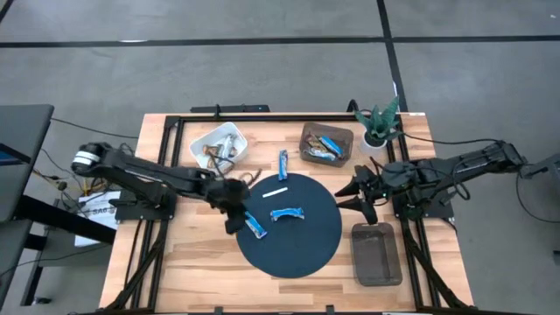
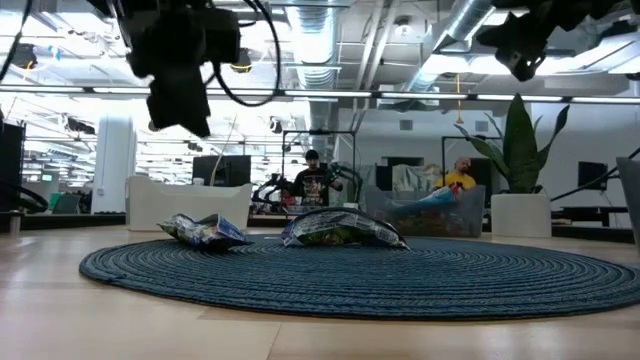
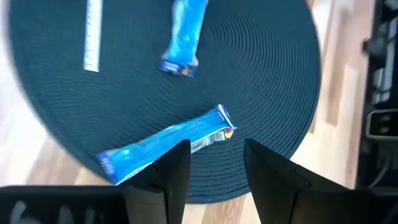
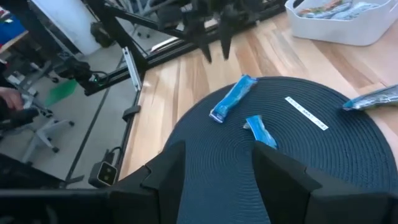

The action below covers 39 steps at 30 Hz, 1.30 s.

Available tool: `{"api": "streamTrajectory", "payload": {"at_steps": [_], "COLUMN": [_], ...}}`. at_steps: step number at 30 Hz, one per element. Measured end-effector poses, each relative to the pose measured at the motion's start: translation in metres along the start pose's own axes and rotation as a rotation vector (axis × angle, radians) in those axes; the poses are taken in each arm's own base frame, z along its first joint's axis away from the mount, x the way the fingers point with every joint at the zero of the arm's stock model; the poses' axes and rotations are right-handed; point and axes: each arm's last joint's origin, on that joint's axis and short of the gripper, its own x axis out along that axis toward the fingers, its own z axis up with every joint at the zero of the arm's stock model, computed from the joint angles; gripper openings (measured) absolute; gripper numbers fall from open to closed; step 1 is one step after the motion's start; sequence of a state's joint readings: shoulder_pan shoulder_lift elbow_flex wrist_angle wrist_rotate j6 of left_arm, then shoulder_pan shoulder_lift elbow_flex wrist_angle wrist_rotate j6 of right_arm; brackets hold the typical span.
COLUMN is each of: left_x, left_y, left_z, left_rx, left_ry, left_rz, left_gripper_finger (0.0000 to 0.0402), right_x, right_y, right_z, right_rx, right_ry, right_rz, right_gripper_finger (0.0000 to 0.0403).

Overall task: Pick and place Granola Bars by type
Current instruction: Put the violet granola bar into the bottom black bin

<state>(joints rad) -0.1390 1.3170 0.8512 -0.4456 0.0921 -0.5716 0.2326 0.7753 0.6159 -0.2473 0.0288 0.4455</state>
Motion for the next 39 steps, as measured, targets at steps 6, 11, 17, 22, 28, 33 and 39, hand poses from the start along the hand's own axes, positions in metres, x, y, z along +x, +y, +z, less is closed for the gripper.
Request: {"api": "streamTrajectory", "payload": {"at_steps": [6, 11, 17, 22, 28, 33, 39], "left_x": [0.030, 0.045, 0.062, 0.070, 0.070, 0.070, 0.070], "left_y": [-0.011, -0.019, -0.020, -0.014, -0.012, -0.012, -0.011], "left_z": [0.000, -0.002, -0.012, -0.018, -0.017, -0.016, -0.015], "left_rx": [0.013, 0.104, 0.294, 0.336, 0.352, 0.414, 0.496], "left_ry": [0.086, 0.132, 0.224, 0.285, 0.261, 0.259, 0.229], "left_rz": [0.026, 0.034, 0.046, 0.097, 0.154, 0.161, 0.218], "left_gripper_finger": [0.0141, 0.0141, 0.0141, 0.0142, 0.0157, 0.0182, 0.0215], "right_x": [0.005, 0.010, 0.014, 0.013, 0.013, 0.013, 0.013], "right_y": [-0.002, -0.006, -0.006, -0.004, -0.002, -0.002, -0.002], "right_z": [0.002, 0.001, 0.000, 0.000, 0.002, 0.002, 0.002], "right_rx": [0.007, 0.013, 0.012, 0.013, 0.014, 0.014, 0.014], "right_ry": [-0.014, 0.007, 0.027, 0.033, 0.030, 0.030, 0.029], "right_rz": [-0.012, -0.036, -0.037, 0.001, 0.047, 0.047, 0.047], "right_gripper_finger": [0.0171, 0.0173, 0.0172, 0.0172, 0.0173, 0.0169, 0.0169]}}
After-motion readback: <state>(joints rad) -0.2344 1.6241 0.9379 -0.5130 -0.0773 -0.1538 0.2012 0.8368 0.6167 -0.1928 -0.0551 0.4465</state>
